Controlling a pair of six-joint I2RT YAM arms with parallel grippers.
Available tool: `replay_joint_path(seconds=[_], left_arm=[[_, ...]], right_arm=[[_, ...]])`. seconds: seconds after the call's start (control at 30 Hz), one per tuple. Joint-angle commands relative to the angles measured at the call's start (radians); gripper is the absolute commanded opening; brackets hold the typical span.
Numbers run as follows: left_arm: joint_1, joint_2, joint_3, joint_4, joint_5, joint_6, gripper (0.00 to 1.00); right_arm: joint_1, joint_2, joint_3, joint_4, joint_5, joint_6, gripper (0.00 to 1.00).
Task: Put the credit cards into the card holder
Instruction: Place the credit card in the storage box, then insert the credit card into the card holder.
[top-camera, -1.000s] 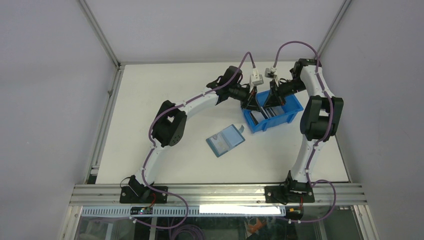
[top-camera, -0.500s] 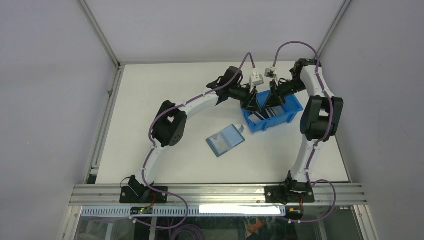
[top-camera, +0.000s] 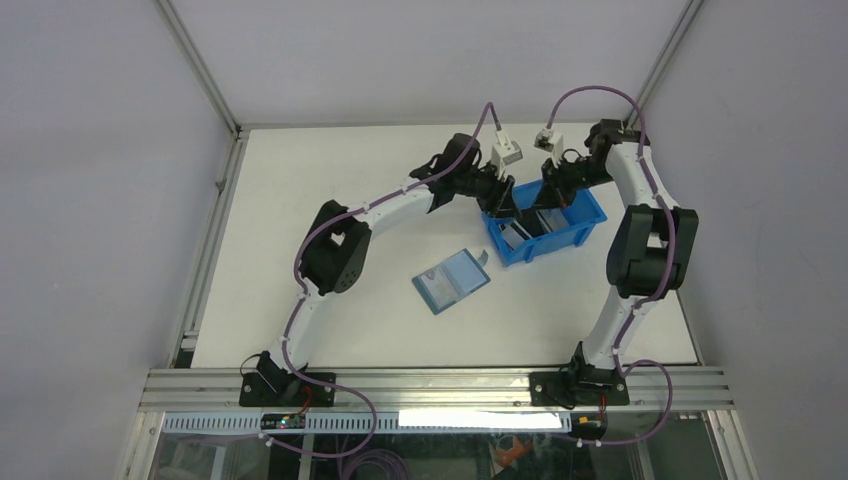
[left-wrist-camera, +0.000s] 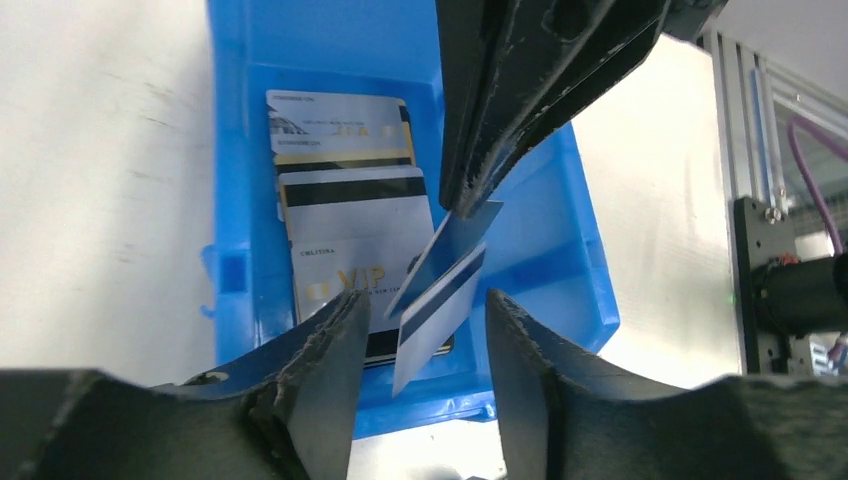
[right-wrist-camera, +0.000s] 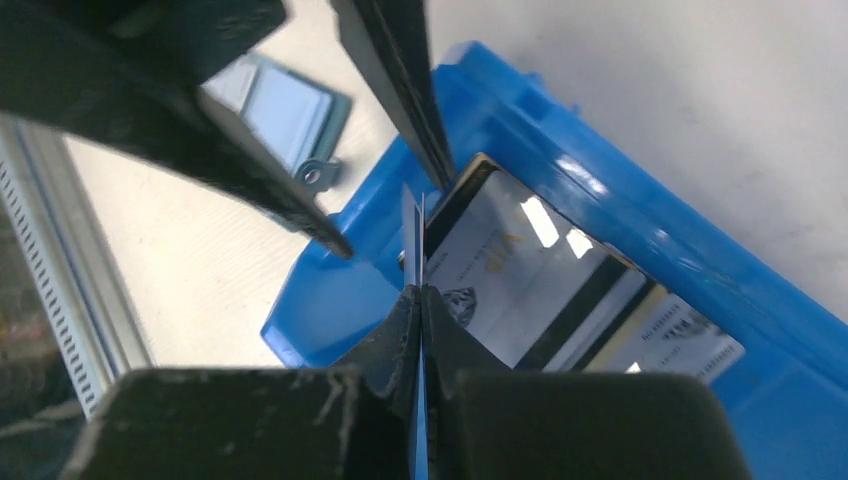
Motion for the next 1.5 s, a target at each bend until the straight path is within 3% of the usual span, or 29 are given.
replay_joint_path(seconds=[0.0,0.23,0.5,0.73,0.9,1.03,1.17,1.27,1.37,1.47], left_arm=[[0.028,-0.164,-0.024,0.120,-0.112,-0.107,0.51],[0.087,-0.367,-0.210,0.137,-0.189,-0.360,0.56],[0.098,-0.724,-0.665,0.346,-0.286,-0.588,0.61],[0.099,-0.917,-0.932,0.452,-0.366,-0.811,0.69],[0.098,-0.972,-1.076,0.561,-0.372,-0.985,0.72],[0.091,-1.011,-1.176,0.657,-0.364,-0.996,0.74],[0.087,-0.981,-1.222,0.791,-0.247,-0.986,0.75],[0.069,-0.947,-1.229,0.822,-0.217,-0.975,0.82],[0.051,-0.929,-1.240,0.849,-0.213,-0.971,0.81],[0.044,-0.909,-1.244,0.883,-0.201,-1.003,0.71]], right_arm=[[-0.015,-0.103,-0.014,0.259,0.068,0.248,0.00],[-0.017,-0.123,0.052,0.265,0.091,0.385,0.00],[-0.004,-0.186,0.088,0.251,0.085,0.548,0.00],[0.035,-0.225,0.110,0.202,-0.006,0.687,0.00],[0.078,-0.251,0.079,0.188,-0.082,0.782,0.00],[0.135,-0.290,0.003,0.219,-0.145,0.824,0.00],[0.226,-0.350,-0.113,0.309,-0.187,0.899,0.00],[0.289,-0.383,-0.185,0.386,-0.220,0.947,0.00],[0.326,-0.399,-0.214,0.422,-0.244,0.972,0.00],[0.339,-0.399,-0.221,0.449,-0.276,1.000,0.00]])
